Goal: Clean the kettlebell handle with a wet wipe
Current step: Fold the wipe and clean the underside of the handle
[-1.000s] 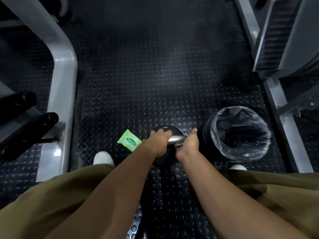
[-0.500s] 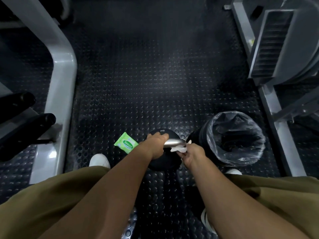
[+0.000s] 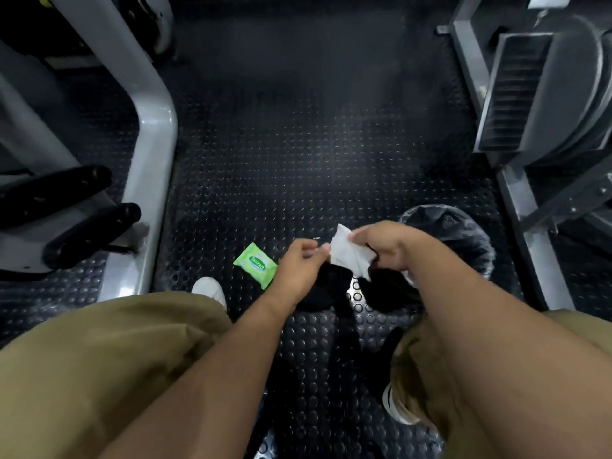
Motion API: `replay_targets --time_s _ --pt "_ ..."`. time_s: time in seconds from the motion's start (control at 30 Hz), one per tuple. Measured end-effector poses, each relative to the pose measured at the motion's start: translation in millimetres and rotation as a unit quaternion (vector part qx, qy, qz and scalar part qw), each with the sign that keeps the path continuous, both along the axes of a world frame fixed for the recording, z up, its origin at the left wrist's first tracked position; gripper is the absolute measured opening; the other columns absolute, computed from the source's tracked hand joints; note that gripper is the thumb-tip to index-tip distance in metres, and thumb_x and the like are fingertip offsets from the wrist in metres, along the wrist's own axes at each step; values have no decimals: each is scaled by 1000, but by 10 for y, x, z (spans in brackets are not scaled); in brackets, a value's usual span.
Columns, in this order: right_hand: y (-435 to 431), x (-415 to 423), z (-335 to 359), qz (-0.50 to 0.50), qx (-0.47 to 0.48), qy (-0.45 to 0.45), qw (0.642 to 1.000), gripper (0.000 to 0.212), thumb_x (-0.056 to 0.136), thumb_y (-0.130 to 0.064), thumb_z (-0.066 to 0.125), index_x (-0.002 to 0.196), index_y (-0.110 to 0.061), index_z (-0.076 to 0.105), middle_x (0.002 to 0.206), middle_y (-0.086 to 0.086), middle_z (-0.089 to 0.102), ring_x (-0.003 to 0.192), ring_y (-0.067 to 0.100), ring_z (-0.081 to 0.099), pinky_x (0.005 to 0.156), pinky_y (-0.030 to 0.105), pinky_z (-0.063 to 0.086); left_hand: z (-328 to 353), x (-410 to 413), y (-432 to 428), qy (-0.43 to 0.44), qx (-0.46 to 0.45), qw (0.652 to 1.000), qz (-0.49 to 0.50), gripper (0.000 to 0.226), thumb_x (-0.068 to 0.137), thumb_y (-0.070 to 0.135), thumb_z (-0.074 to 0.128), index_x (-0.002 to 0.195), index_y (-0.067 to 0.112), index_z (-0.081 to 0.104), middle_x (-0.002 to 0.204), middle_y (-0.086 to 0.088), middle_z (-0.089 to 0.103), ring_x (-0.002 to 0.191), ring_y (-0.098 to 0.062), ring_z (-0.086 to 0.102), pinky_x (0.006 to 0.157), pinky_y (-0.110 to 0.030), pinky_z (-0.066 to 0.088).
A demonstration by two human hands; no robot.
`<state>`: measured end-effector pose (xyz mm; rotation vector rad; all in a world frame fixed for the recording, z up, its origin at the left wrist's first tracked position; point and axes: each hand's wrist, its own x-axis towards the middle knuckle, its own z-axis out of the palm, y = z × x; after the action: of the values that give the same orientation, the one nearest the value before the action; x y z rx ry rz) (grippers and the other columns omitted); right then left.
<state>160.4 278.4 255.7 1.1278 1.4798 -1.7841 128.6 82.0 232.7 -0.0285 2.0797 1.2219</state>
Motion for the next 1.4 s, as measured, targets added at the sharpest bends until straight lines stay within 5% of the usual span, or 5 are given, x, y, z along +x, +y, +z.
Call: replay_targets --time_s 0.17,0.43,0.73,1.07,1.4 --pt "-25 -8 578 116 -15 106 987 24 99 -12 64 118 1 70 112 21 74 95 28 71 86 42 59 470 191 25 -177 173 962 114 37 95 40 75 122 16 68 113 -2 79 108 -16 73 96 -42 58" --pt "-19 276 1265 140 143 187 962 24 78 -8 87 98 -6 74 85 14 77 71 24 72 57 31 56 1305 77 -24 -69 177 980 51 19 94 11 77 111 4 73 101 -14 80 95 -28 79 85 -38 64" --pt "-106 394 1632 -25 24 269 962 24 92 -5 71 114 2 64 104 19 76 90 32 76 68 39 65 1719 44 -19 -135 260 956 25 41 93 32 75 127 11 69 119 -13 77 110 -33 75 93 -52 60" --pt "29 302 1703 -7 -14 299 954 26 96 -3 65 123 -4 63 107 23 75 84 31 75 75 39 65 1754 -165 -21 -16 272 962 -8 30 103 12 62 132 14 68 117 -12 78 89 -25 76 88 -37 61" --pt "50 56 1097 173 253 173 936 25 88 -9 64 109 -20 72 100 6 77 89 26 75 79 45 64 965 4 84 25 154 984 87 20 96 34 74 99 15 80 96 -10 81 90 -30 77 81 -45 62"
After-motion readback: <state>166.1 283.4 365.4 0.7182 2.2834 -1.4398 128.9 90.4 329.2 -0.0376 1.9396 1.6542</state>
